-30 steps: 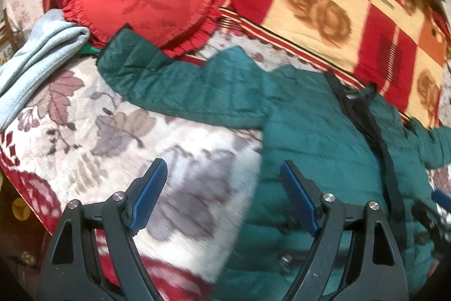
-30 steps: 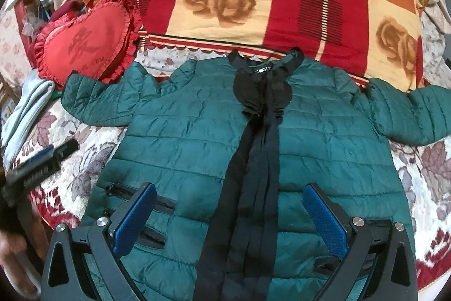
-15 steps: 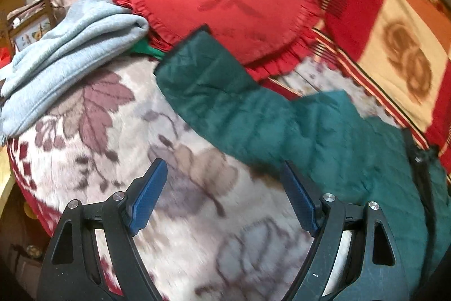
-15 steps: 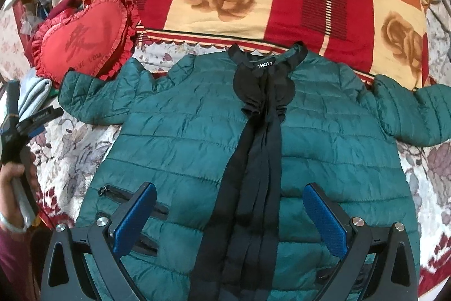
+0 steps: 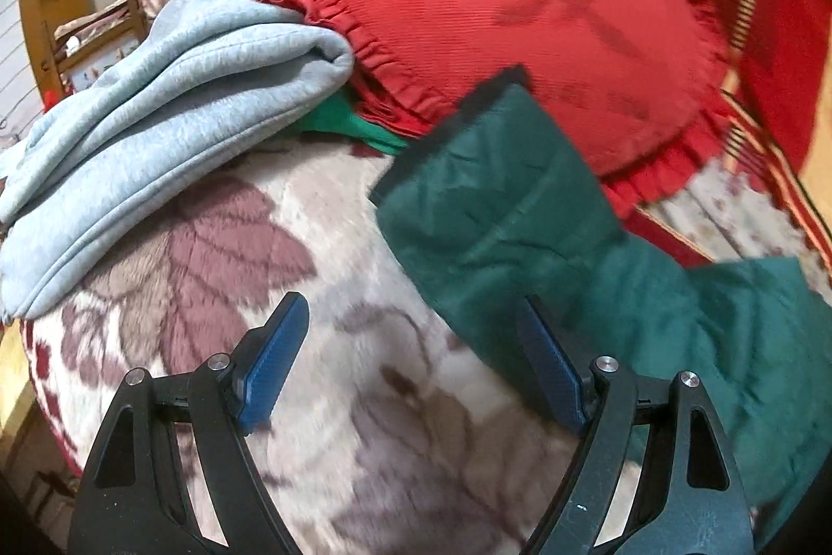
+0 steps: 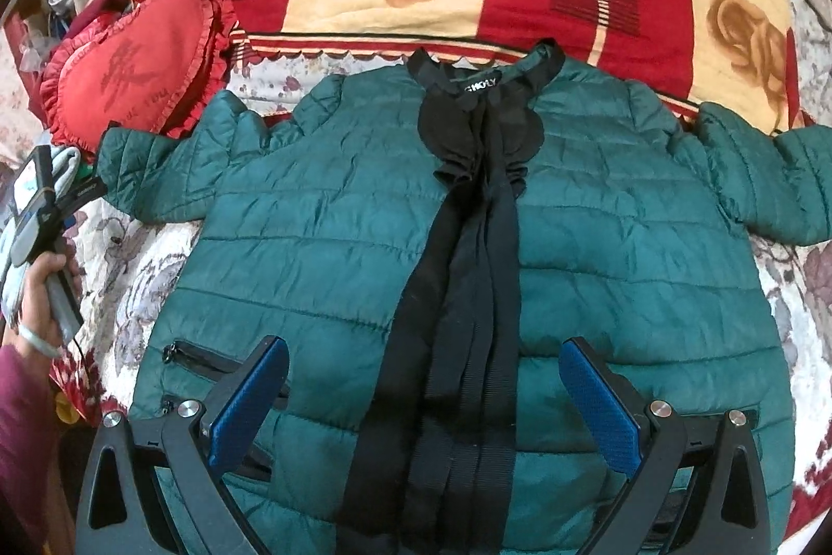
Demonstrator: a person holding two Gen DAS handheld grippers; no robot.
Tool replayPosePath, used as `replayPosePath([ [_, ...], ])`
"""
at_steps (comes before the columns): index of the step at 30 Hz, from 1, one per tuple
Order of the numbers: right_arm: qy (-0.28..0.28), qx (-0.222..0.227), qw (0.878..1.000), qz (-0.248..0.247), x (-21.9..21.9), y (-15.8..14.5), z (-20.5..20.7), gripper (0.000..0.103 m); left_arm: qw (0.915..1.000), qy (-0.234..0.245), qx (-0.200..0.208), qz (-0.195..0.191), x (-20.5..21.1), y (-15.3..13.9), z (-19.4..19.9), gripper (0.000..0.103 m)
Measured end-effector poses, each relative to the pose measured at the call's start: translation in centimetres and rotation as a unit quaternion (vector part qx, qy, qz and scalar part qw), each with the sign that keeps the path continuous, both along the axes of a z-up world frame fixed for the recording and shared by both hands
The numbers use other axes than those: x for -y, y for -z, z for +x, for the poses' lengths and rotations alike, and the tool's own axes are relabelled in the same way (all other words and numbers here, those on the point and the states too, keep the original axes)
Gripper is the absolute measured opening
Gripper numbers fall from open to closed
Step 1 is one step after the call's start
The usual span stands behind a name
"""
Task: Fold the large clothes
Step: 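Move the left gripper to the jacket sleeve cuff and close on it, then lift the sleeve cuff with the left gripper and carry it across the jacket body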
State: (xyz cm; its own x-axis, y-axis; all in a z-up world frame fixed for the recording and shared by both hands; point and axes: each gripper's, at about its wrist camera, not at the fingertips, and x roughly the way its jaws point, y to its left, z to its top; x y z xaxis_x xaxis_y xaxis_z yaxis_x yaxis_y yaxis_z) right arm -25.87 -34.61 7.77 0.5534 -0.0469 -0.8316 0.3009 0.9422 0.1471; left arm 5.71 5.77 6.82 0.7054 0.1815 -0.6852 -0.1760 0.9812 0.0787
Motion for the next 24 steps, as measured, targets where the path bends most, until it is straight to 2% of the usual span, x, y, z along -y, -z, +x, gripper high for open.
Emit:
replayPosePath([
  [6,-0.01,-0.012,1.0,0.01,-0.6,0.6,0.5,0.103,0.9996,-0.011,-0.008,0.024,-0.2,1.4,3.8,0.083],
  [11,-0.012,-0.017,1.0,0.017,-0.6,1.0,0.8,0.103,0.9996,-0.02,-0.015,0.011,-0.1,2.3,6.0,0.083],
  [14,-0.009,-0.02,0.999,0.023,-0.5,1.2,1.0,0.103,0.9996,-0.012,-0.013,0.021,0.4,2.7,6.8,0.082],
  [15,-0.009,-0.021,0.999,0.026,-0.4,1.2,1.0,0.103,0.9996,-0.005,-0.011,0.026,0.6,2.8,7.1,0.077],
  [16,-0.008,-0.022,0.999,0.03,-0.4,1.3,1.1,0.103,0.9996,0.004,-0.011,0.027,0.7,2.8,7.3,0.061],
  [17,-0.008,-0.023,0.999,0.034,-0.3,1.4,1.1,0.103,0.9994,0.011,-0.015,0.028,0.9,2.9,7.6,0.054],
  [19,-0.006,-0.024,0.999,0.043,-0.2,1.6,1.0,0.103,0.9994,0.016,-0.02,0.024,0.9,2.8,7.8,0.027],
  [21,-0.005,-0.023,0.999,0.048,-0.2,1.7,0.9,0.103,0.9993,0.021,-0.029,0.001,0.5,2.4,7.8,0.017],
  [24,-0.006,-0.019,0.999,0.049,-0.4,1.6,0.7,0.103,0.998,0.03,-0.033,-0.044,-0.4,1.3,6.7,0.014],
])
